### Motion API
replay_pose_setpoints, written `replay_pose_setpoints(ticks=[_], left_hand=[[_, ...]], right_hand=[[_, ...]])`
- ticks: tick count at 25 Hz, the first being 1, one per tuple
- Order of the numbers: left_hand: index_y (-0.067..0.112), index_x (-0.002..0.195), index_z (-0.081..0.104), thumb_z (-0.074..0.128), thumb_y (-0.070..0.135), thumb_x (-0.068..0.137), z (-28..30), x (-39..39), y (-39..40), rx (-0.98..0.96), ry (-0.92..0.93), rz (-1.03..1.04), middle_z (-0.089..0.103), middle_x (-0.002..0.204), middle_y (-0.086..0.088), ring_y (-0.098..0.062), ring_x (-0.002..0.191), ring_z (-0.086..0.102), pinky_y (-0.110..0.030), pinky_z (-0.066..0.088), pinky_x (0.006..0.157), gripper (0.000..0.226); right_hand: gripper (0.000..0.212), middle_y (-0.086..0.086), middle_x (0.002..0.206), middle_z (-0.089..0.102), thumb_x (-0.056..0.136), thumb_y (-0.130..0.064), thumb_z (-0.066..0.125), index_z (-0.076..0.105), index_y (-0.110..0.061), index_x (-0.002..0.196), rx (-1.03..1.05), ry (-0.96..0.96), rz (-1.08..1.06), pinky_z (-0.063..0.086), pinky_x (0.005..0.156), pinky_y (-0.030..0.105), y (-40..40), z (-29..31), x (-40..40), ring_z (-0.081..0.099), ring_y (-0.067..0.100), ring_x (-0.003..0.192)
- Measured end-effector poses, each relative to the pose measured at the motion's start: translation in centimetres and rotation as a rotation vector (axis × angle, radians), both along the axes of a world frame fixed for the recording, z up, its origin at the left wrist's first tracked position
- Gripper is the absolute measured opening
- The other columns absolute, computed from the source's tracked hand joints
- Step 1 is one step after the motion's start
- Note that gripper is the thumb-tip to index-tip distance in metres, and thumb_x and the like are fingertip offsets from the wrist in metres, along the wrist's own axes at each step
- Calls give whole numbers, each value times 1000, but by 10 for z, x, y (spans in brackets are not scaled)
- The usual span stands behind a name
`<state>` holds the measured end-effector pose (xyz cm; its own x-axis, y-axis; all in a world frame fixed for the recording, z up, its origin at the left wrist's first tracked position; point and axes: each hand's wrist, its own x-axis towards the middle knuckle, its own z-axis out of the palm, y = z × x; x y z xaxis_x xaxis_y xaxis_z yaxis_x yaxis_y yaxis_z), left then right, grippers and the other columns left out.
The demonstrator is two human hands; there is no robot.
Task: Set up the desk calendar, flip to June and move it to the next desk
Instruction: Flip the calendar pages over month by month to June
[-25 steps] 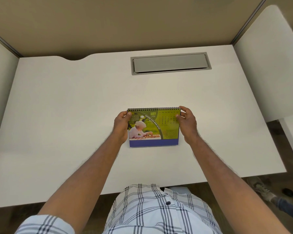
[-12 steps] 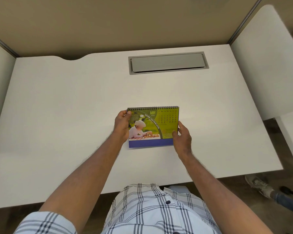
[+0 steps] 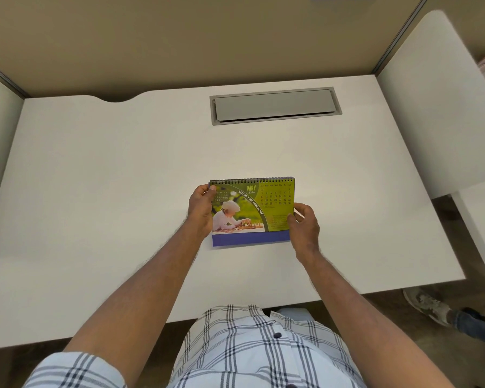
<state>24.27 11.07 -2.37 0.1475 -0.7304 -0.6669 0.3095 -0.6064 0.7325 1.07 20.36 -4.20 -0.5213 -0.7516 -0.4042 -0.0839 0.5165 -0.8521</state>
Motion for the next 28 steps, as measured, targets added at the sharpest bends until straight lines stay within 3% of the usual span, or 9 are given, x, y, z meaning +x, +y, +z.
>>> replay_pose_setpoints(ticks=[3, 5, 11, 18, 21, 23, 26, 28], left_hand=[[18, 108, 62, 53, 15, 104, 0, 1, 2, -4, 0, 0, 72, 99, -4, -21, 95, 64, -29, 55, 76, 10], [18, 106, 62, 53, 15, 104, -2, 2, 2, -10, 7, -5, 72, 97, -3, -20, 94, 64, -29, 54, 76, 10], [20, 102, 64, 53, 15, 104, -4, 4, 3, -27, 19, -29, 72, 95, -3, -17, 87, 64, -31, 50, 77, 12], [17, 106, 62, 53, 15, 104, -4, 5, 2, -9, 53, -16, 72, 94, -2, -13, 80, 67, -24, 57, 63, 10], [14, 112, 62, 53, 15, 104, -5, 4, 2, -9, 72, -19, 72, 97, -4, -16, 85, 67, -29, 58, 75, 12], [14, 112, 62, 53, 15, 104, -7, 3, 2, -6, 74, -18, 73, 98, -4, -17, 88, 67, -33, 56, 83, 13], [17, 102, 64, 53, 15, 103, -7, 4, 2, -14, 79, -20, 72, 93, -3, -16, 82, 66, -29, 55, 72, 11], [19, 98, 65, 54, 15, 103, -7, 4, 3, -16, 82, -19, 73, 89, -1, -14, 78, 67, -26, 56, 66, 12]], right_hand=[[15, 5, 122, 67, 97, -19, 69, 60, -19, 110, -18, -1, -46, 58, 71, 25, -3, 3, -2, 66, 24, 115], [15, 6, 106, 71, 93, -22, 75, 61, -20, 98, -13, -10, -48, 57, 67, 26, -7, 6, -5, 70, 26, 102], [16, 4, 87, 76, 85, -22, 81, 68, -25, 94, -18, -68, -37, 53, 69, 28, -14, 19, -17, 74, 17, 82], [11, 6, 95, 77, 90, -30, 76, 66, -25, 90, 24, -37, 24, 56, 80, 38, -14, 23, -26, 72, 20, 87], [13, 4, 94, 77, 91, -31, 74, 67, -20, 87, 2, -31, 29, 55, 78, 38, -12, 28, -24, 69, 17, 85], [14, 1, 89, 74, 92, -26, 71, 66, -20, 80, -34, -127, 56, 52, 76, 36, -12, 34, -21, 66, 12, 81], [21, -1, 92, 62, 87, -24, 64, 62, -23, 66, -74, -273, 136, 39, 84, 35, -22, 43, -22, 55, 12, 91], [14, 1, 103, 62, 86, -30, 59, 66, -26, 74, -59, -351, 157, 34, 92, 38, -29, 47, -24, 51, 15, 103]])
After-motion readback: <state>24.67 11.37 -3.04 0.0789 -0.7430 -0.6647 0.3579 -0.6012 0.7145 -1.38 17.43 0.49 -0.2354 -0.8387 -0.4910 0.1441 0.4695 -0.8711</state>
